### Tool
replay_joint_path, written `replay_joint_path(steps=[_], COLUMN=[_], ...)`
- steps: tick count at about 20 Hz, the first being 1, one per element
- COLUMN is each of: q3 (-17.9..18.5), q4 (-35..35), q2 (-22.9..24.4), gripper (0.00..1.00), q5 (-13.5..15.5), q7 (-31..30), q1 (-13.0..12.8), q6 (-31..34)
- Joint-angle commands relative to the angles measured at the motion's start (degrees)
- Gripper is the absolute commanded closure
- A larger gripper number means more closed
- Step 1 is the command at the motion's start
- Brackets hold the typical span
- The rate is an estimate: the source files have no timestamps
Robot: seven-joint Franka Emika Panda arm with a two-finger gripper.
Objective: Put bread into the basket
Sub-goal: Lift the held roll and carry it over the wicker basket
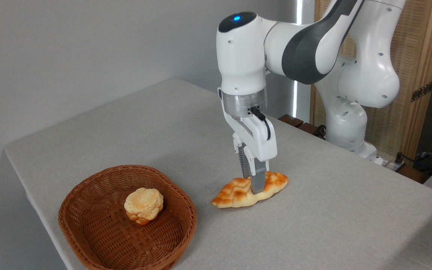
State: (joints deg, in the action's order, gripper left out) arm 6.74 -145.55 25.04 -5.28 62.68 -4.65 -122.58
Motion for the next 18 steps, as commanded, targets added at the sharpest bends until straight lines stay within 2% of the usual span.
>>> replay_joint_path(steps=[1, 4, 6, 8, 11, 14, 18], q3=[0.47, 0.56, 0.56, 0.56, 0.47, -0.05, -0.23], q4=[5.53, 11.68, 16.33, 20.02, 26.35, 28.92, 29.54], q2=[0.63, -0.77, -3.84, -6.56, -11.75, -15.54, -18.88], gripper=[0.76, 0.76, 0.76, 0.76, 0.76, 0.76, 0.73], q5=[5.53, 11.32, 14.93, 17.22, 19.24, 21.27, 21.45], q7=[0.42, 0.25, -0.71, -2.73, -4.85, -4.76, -4.68], q1=[-0.45, -0.53, -0.53, -0.53, -0.62, -0.80, -2.64], q6=[1.03, 1.03, 0.94, 0.77, 0.24, -0.02, -7.84])
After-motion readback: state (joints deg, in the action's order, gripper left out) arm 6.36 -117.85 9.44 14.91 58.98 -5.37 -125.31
